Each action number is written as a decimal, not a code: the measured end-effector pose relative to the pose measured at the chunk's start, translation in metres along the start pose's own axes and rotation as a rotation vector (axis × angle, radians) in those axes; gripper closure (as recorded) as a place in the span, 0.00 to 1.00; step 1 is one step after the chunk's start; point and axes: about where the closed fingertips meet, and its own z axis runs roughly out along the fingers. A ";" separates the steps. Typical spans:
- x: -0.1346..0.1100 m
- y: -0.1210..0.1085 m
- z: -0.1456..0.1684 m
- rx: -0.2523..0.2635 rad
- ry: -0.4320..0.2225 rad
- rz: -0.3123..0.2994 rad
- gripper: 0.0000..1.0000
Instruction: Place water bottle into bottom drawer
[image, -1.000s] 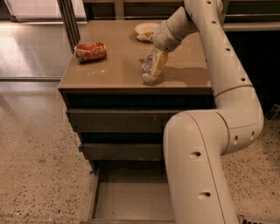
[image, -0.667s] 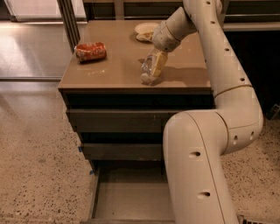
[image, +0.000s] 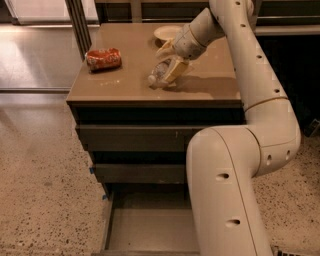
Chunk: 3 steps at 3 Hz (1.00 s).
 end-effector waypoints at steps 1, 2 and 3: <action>0.000 0.000 0.000 0.000 0.000 0.000 0.72; 0.000 0.000 0.000 0.000 0.000 0.000 0.95; 0.000 0.000 0.000 0.000 0.000 0.000 1.00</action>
Offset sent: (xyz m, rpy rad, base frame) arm 0.0000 0.0000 0.0000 0.0000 0.0000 0.0000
